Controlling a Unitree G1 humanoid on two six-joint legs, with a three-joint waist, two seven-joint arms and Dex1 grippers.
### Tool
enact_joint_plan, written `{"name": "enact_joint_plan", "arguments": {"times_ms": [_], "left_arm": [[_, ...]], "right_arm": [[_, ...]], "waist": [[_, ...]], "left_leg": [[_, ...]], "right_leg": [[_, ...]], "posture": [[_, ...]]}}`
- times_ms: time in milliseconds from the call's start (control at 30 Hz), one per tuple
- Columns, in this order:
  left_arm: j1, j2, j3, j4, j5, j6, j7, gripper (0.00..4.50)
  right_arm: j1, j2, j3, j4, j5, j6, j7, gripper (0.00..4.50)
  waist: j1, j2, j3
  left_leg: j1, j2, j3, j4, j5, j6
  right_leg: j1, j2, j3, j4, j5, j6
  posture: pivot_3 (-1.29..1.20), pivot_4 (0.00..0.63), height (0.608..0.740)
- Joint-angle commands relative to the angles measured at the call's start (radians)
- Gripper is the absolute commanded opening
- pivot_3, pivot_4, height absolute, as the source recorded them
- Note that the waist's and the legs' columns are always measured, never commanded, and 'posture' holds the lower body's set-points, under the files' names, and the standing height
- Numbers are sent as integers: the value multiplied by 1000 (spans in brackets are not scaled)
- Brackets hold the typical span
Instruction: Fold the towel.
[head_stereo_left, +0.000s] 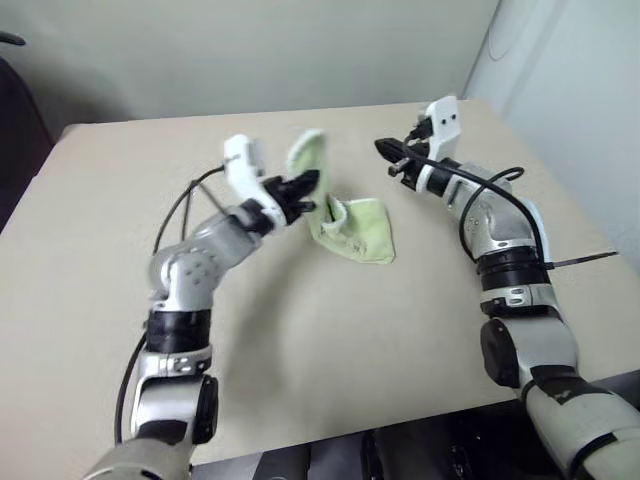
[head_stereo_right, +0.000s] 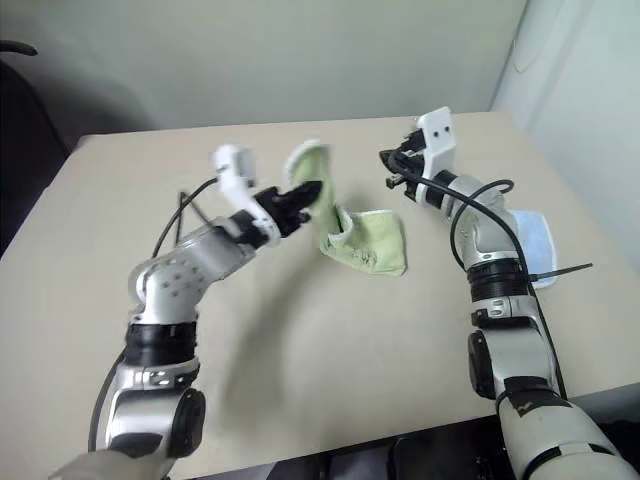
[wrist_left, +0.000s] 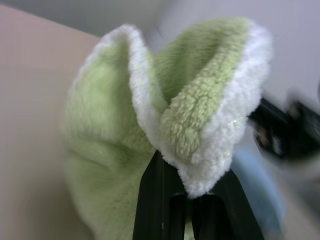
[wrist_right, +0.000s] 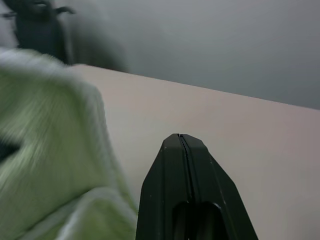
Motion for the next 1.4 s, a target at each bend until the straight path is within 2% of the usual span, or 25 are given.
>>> {"name": "enact_joint_plan", "arguments": {"times_ms": [33, 267, 367, 467, 567, 700, 900, 1133, 1167, 1233, 1300, 1400], "left_arm": [[-74, -17, -179, 90, 173, 14, -99, 14], [-172, -79, -445, 369, 509, -80, -244, 14], [-184, -112, -464, 459, 596, -108, -260, 14], [-176, -152, -387, 483, 582, -100, -288, 14], [-170, -187, -279, 483, 536, -83, -308, 813], [-166, -210, -180, 448, 490, -45, -337, 2229], [-100, -201, -27, 232, 337, 129, -367, 4265], [-1, -121, 112, 1, 196, 213, -399, 4265], [8, -115, 143, -7, 189, 196, -386, 4109], [14, -84, 169, 26, 222, 146, -369, 3663], [14, -33, 126, 91, 316, 54, -381, 3002], [-11, -21, 93, 202, 376, -67, -419, 1870]], "right_arm": [[1, -28, -62, -19, 27, -21, -53, 0], [74, -49, -94, -133, 47, 23, -110, 0], [107, -53, -96, -180, 53, 43, -124, 0], [133, -52, -89, -211, 54, 56, -132, 0], [141, -47, -83, -219, 53, 61, -136, 0], [133, -43, -76, -201, 49, 56, -132, 0], [113, -44, -58, -157, 53, 65, -100, 0], [137, -50, -19, -159, 64, 113, -21, 0], [143, -52, -12, -165, 68, 125, -6, 0], [153, -49, 3, -177, 64, 134, 9, 0], [156, -42, 25, -177, 58, 136, 23, 0], [153, -28, 51, -159, 51, 126, 39, 0]], "waist": [[-2, 0, 0], [-12, 0, 0], [-10, 0, 0], [-8, 0, 0], [-4, 0, 0], [-2, 0, 0], [-3, 0, 0], [-5, 0, 0], [-5, 0, 0], [-2, 0, 0], [-3, 0, 0], [-2, 0, 0]], "left_leg": [[0, 0, 0, 0, 0, 0], [-1, 0, 1, -2, 0, 0], [-1, 0, 1, -2, 0, 1], [-1, 0, 1, -1, -1, 2], [-1, 0, 1, 1, -1, 3], [-1, 0, 1, 1, -1, 3], [-1, 0, 2, 0, 0, 3], [-1, 0, 3, 0, 0, 2], [-1, 0, 3, 0, 0, 2], [-1, 0, 2, 1, 0, 2], [-1, 0, 2, 1, 0, 2], [-1, 0, 2, 2, 0, 3]], "right_leg": [[0, 0, 1, 0, 0, 0], [-3, 0, 1, -1, 0, 0], [-2, 0, 1, -1, 0, 0], [-1, 0, 2, -1, 1, 1], [0, 0, 2, -1, 2, 3], [-1, 0, 2, -1, 3, 3], [-2, 0, 2, -2, 3, 3], [-2, 0, 3, -3, 3, 3], [-2, 0, 3, -3, 3, 3], [-2, 0, 3, -3, 3, 3], [-1, 0, 2, -2, 3, 3], [-2, 0, 3, -2, 3, 3]], "posture": [[0, 150, 740], [0, 150, 740], [0, 150, 740], [0, 150, 740], [0, 150, 740], [0, 150, 740], [0, 150, 740], [0, 150, 740], [0, 150, 740], [0, 150, 740], [0, 150, 740], [0, 150, 740]]}}
